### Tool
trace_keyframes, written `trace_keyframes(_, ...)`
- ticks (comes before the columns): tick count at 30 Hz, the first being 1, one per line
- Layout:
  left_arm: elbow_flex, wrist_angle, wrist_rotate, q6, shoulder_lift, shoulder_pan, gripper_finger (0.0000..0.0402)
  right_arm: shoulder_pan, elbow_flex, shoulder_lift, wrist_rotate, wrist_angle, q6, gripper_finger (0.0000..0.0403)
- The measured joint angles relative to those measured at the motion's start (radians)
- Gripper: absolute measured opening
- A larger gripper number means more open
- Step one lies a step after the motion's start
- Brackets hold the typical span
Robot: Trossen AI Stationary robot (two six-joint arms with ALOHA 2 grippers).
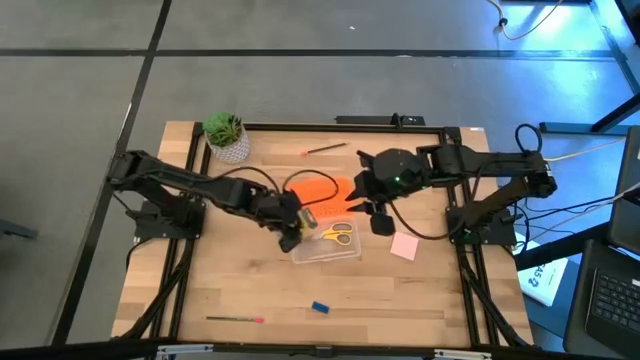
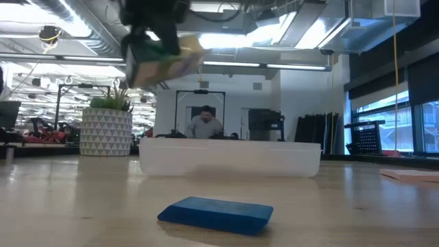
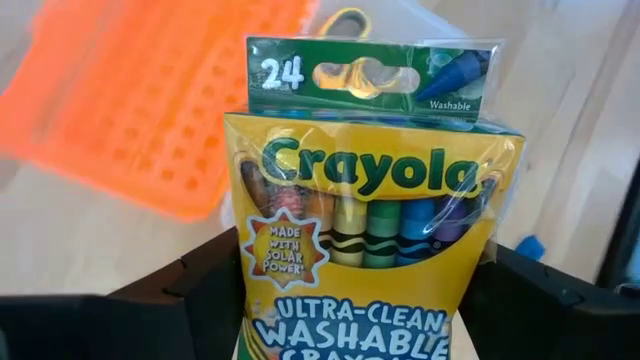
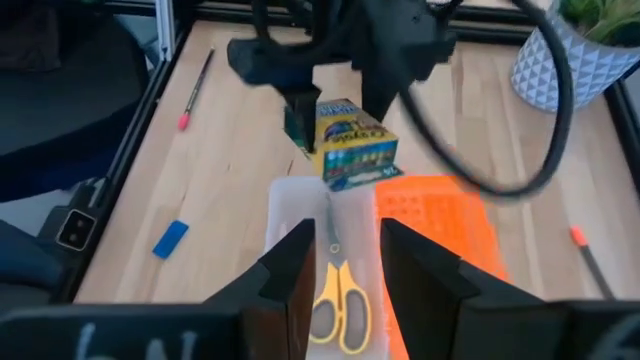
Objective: Pack school essentials
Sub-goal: Put the crayon box into the supply box
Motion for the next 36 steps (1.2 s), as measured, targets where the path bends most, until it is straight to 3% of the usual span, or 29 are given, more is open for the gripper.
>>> trace_keyframes(5,0.048,0.135,0.004,0.156,0.107,-0.001,0.0289,0.000,0.000,-0.006,0.000,-0.022,0.027,0.0117)
trace_keyframes(10,0.100,0.146,0.004,0.282,0.193,-0.003,0.0289,0.000,0.000,-0.006,0.000,-0.038,0.026,0.0116)
trace_keyframes(25,0.103,0.154,-0.023,0.329,0.335,-0.013,0.0289,0.000,0.000,-0.006,0.002,-0.057,0.023,0.0116)
trace_keyframes(36,0.102,0.162,-0.036,0.353,0.372,-0.019,0.0289,0.000,0.000,-0.005,0.002,-0.066,0.023,0.0116)
